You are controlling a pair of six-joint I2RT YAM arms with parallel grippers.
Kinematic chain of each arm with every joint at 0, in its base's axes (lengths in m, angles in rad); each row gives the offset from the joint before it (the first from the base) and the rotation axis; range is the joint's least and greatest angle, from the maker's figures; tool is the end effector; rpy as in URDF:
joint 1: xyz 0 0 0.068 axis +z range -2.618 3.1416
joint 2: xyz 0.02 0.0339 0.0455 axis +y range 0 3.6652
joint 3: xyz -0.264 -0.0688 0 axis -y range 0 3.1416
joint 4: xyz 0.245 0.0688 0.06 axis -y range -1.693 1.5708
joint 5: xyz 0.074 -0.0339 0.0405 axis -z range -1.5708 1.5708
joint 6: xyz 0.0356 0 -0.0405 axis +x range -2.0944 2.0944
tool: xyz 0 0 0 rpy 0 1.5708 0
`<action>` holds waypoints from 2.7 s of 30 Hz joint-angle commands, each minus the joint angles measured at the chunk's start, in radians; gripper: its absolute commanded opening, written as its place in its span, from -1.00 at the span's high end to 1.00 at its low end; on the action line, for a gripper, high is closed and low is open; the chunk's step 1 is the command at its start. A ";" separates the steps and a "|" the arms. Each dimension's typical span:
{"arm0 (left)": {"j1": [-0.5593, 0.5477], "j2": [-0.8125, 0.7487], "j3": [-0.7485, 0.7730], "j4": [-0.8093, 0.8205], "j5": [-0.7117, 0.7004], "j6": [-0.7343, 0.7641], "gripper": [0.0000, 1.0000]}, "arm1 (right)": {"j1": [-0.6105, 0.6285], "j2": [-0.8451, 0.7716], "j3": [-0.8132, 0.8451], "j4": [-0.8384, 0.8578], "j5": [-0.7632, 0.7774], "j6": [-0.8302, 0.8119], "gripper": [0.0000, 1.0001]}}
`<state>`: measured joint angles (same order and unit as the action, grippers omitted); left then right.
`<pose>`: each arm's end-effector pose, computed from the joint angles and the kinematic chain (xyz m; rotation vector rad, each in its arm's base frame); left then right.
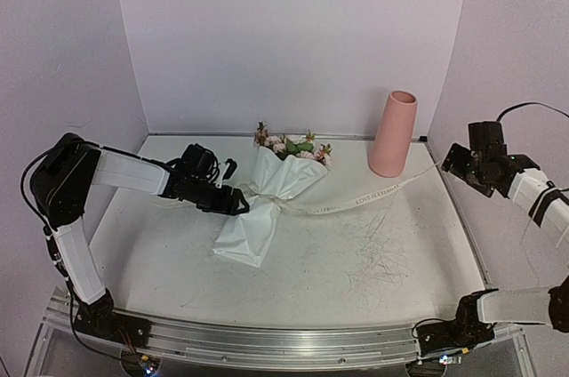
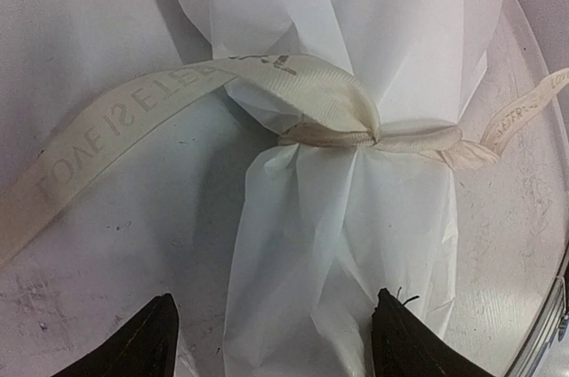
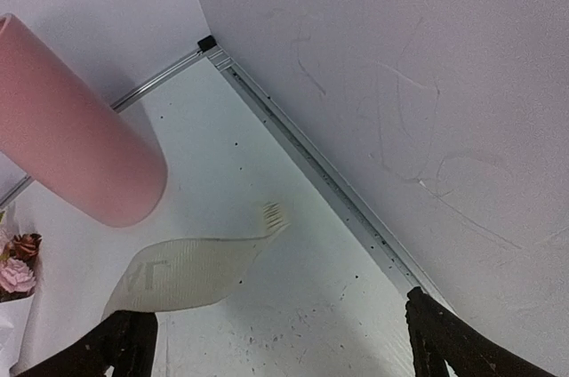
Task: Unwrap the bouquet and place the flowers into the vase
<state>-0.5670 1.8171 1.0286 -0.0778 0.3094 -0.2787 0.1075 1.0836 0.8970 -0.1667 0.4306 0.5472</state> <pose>0.3059 -0.2076 0.1558 0.5056 2.4761 -0.7394 0.2482 0.0118 0.3235 0.6857 1.7620 0.0319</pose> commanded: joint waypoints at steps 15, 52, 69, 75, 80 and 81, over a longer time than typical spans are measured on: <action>-0.061 0.065 0.030 0.030 0.019 0.000 -0.39 | -0.196 -0.047 0.121 -0.173 -0.143 0.069 -0.97; -0.139 -0.171 -0.011 0.022 -0.119 -0.071 -0.52 | 0.368 0.229 0.106 0.269 -0.733 -0.287 0.01; -0.089 -0.068 0.123 0.019 -0.059 -0.028 0.29 | 0.629 0.766 0.532 0.299 -0.706 -0.455 0.51; -0.085 -0.050 0.132 0.033 -0.044 -0.001 0.30 | 0.643 0.865 0.612 0.282 -0.702 -0.460 0.51; -0.085 -0.035 0.139 0.036 -0.031 0.013 0.30 | 0.649 0.920 0.650 0.260 -0.678 -0.468 0.47; -0.085 -0.030 0.140 0.038 -0.024 0.013 0.30 | 0.649 0.929 0.653 0.257 -0.674 -0.469 0.47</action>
<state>-0.6534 1.7690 1.1127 -0.0695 0.2554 -0.2928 0.7495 1.9796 1.4954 0.1244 -0.2667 0.1023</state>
